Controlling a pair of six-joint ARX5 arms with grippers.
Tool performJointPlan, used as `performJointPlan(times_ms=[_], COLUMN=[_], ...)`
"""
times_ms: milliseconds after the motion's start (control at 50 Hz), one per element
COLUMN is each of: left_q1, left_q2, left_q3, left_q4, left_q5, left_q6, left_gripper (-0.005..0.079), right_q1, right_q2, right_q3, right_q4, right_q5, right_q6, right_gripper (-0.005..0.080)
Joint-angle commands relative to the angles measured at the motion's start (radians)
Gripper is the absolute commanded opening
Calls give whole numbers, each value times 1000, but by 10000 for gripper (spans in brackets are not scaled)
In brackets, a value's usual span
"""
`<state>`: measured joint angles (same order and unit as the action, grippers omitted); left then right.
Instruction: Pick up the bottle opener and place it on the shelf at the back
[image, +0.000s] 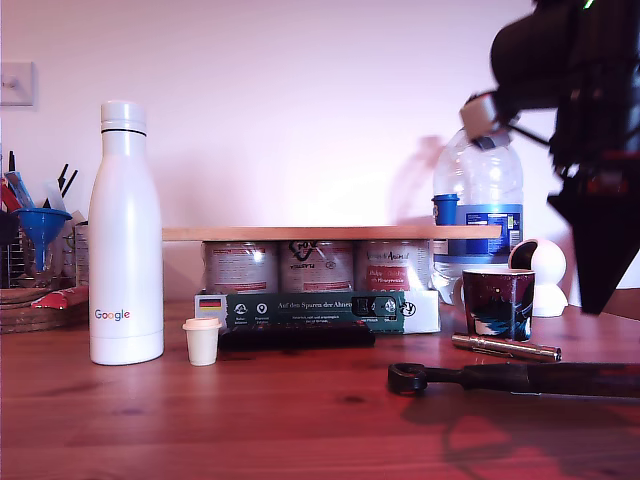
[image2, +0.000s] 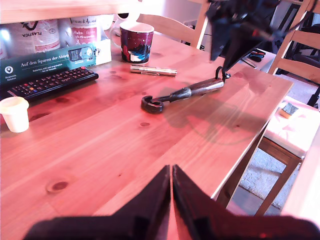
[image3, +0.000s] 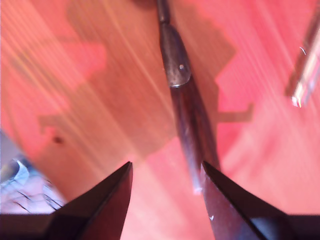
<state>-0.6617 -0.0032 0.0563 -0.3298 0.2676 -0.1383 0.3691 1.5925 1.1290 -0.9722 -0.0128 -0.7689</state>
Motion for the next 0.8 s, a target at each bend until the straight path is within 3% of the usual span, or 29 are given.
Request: performJointPlan(times_ms=[0,300,780], left_q1=[-3,-3,-3], left_q2=[-9,-9,-9], left_q3=[-14,-14,-14], left_q4=[-7,-7,-7], left_q5=[1,0,0], left_q6=[4,7,7], left_gripper=[-24,-24,-24], right_q1=[12,24,37], right_q2=[16,42,180], right_q3=[0,0,1], right_q4=[24,153,204], right_q5=[0,-3,-2], right_q6=[-34,-103,-128], right_gripper=[394,393,393])
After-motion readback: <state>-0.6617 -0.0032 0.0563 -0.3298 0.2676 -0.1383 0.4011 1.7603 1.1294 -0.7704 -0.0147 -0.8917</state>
